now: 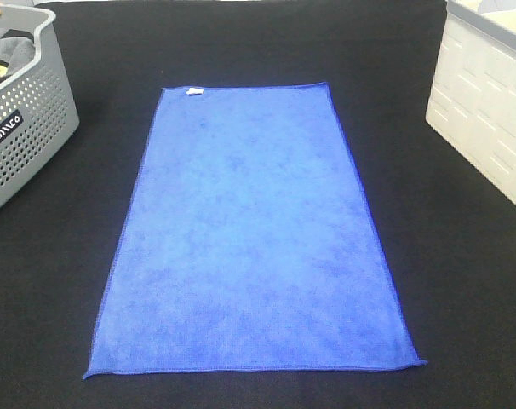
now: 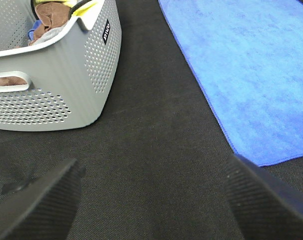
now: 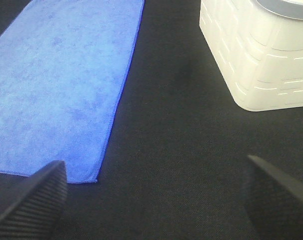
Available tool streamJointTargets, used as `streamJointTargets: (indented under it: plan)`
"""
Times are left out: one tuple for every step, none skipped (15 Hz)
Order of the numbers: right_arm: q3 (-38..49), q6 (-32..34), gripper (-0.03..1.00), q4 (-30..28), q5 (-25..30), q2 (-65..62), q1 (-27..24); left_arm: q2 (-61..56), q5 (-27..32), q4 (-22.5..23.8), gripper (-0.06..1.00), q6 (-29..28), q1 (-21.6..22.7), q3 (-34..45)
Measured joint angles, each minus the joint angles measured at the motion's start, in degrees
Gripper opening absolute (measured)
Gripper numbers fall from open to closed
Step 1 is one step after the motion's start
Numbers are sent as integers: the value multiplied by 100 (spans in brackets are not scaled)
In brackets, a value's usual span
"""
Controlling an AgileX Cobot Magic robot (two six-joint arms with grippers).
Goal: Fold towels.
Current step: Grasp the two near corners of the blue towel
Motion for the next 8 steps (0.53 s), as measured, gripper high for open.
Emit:
streamJointTargets:
  plan:
    - [0,0,87,0,0,0,0,0,0,0,76,0,0,0]
    - [0,0,87,0,0,0,0,0,0,0,76,0,0,0]
    - [0,0,87,0,0,0,0,0,0,0,76,0,0,0]
    - [0,0,87,0,0,0,0,0,0,0,76,0,0,0]
    - [0,0,87,0,0,0,0,0,0,0,76,0,0,0]
    - [0,0,87,0,0,0,0,0,0,0,76,0,0,0]
    - [0,0,87,0,0,0,0,0,0,0,76,0,0,0]
    - [0,0,87,0,0,0,0,0,0,0,76,0,0,0]
